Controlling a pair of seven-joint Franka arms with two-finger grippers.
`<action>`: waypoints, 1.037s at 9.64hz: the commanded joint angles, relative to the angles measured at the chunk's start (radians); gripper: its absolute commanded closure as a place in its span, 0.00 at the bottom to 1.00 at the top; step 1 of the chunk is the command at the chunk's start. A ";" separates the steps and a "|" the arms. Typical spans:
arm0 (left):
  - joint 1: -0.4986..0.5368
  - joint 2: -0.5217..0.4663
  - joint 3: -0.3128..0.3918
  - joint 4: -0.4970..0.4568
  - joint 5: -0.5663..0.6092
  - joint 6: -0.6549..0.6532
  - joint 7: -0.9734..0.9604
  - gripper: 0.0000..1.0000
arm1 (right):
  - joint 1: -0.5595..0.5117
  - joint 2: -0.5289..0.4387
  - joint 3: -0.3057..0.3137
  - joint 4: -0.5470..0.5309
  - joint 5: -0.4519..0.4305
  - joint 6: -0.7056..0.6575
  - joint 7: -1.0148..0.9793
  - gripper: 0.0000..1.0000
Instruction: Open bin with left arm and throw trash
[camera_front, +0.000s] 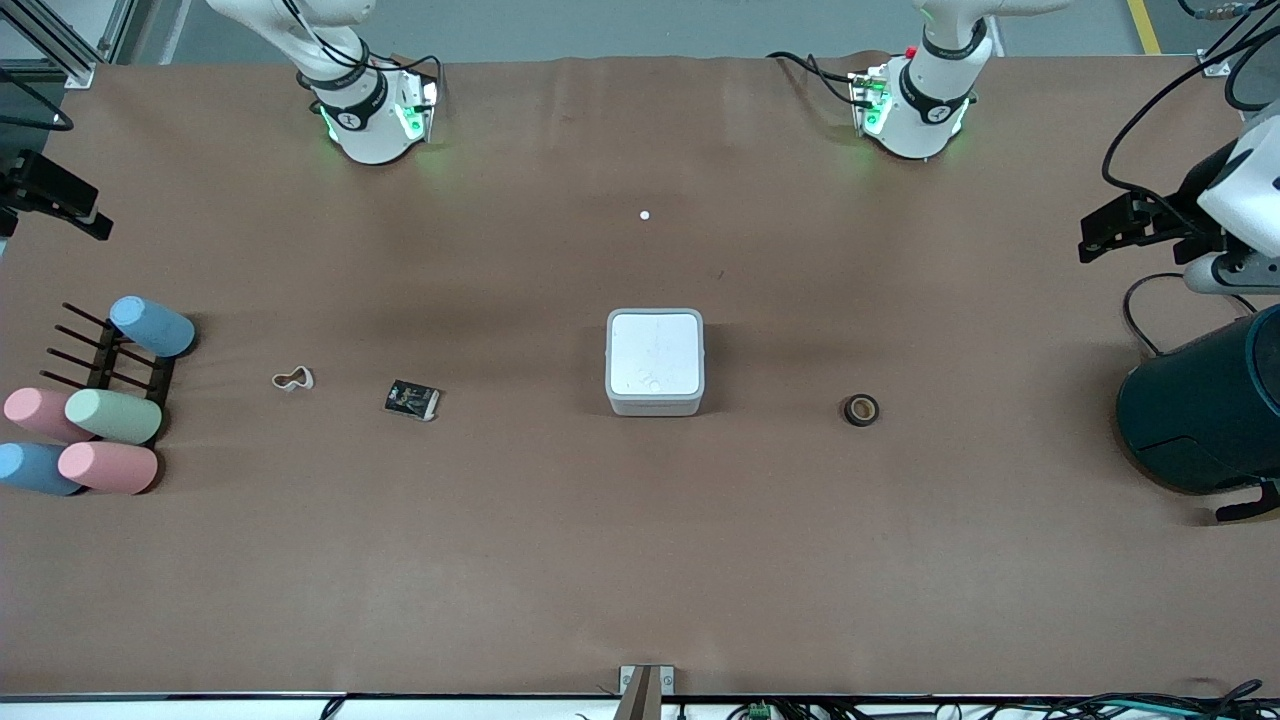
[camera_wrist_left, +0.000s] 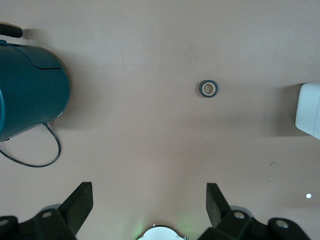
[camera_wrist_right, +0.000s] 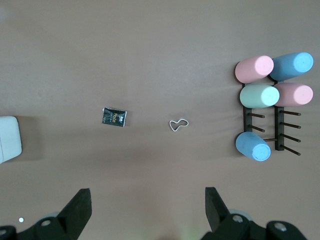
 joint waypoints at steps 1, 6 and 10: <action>-0.002 0.001 0.004 0.026 0.014 -0.006 0.012 0.00 | -0.004 -0.018 0.002 -0.026 -0.014 0.014 0.002 0.00; -0.013 0.009 -0.005 0.010 0.008 -0.015 0.087 0.00 | -0.006 0.008 0.000 -0.038 -0.006 0.046 0.003 0.00; -0.271 0.163 -0.143 0.019 -0.064 0.016 -0.023 0.84 | 0.000 0.046 0.002 -0.122 0.000 0.127 0.003 0.00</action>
